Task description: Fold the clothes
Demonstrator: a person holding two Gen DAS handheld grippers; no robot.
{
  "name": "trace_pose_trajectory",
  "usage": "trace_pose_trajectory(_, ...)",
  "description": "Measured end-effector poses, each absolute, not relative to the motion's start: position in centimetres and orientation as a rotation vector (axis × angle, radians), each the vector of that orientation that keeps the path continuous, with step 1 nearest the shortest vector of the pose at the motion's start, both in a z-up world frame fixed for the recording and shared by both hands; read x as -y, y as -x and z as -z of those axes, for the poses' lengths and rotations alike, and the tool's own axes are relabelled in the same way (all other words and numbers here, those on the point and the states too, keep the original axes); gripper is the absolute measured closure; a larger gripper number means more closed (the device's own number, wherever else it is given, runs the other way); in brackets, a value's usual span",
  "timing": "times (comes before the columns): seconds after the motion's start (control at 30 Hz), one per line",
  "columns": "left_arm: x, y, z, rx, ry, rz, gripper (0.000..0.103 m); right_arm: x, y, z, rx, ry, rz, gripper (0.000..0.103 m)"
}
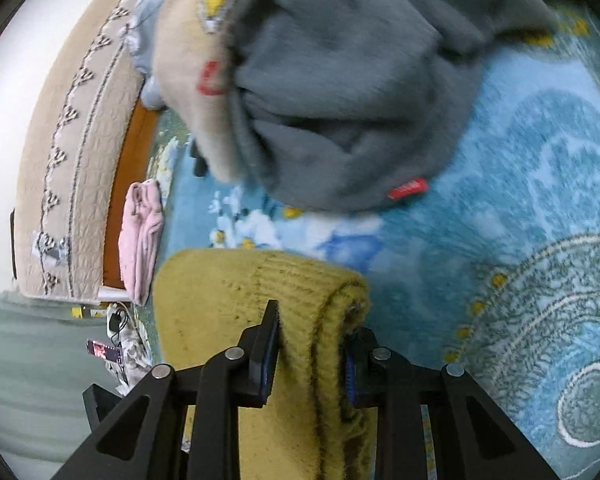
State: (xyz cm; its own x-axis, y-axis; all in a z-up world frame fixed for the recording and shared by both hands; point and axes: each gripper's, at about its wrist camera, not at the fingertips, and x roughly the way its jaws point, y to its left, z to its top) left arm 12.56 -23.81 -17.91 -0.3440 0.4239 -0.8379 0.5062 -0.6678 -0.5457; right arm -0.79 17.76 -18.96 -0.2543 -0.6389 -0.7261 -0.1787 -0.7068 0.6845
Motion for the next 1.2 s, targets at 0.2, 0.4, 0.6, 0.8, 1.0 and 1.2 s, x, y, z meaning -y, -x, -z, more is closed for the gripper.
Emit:
trace_pose_trajectory(0.2, 24.2, -12.3, 19.0, -1.306, -1.788, 2.126, 0.063, -17.6, 1.0, 19.1, 0.970, -1.705, 2.024, 0.069)
trace_pose_trajectory(0.4, 25.5, -13.5, 17.9, -1.452, -1.713, 2.112, 0.054, -18.9, -0.1, 17.2, 0.879, -1.686, 2.086, 0.057)
trace_pose_trajectory(0.6, 26.7, -12.0, 16.5, -1.460, -1.623, 2.237, 0.047, -21.8, -3.0, 16.1, 0.987, -1.631, 2.123, 0.057)
trace_pose_trajectory(0.8, 25.2, -6.1, 17.9, -1.323, -1.854, 2.383, 0.040, -22.2, -5.5, 16.5, 1.063, -1.647, 2.068, 0.056)
trace_pose_trajectory(1.0, 23.6, -4.0, 19.9, -1.212, -2.032, 2.384, 0.037, -22.7, -7.7, 17.9, 1.133, -1.695, 2.045, 0.053)
trace_pose_trajectory(1.2, 23.0, -4.6, 21.3, -1.242, -2.072, 2.310, 0.037, -23.5, -8.3, 18.7, 1.205, -1.680, 2.042, 0.052)
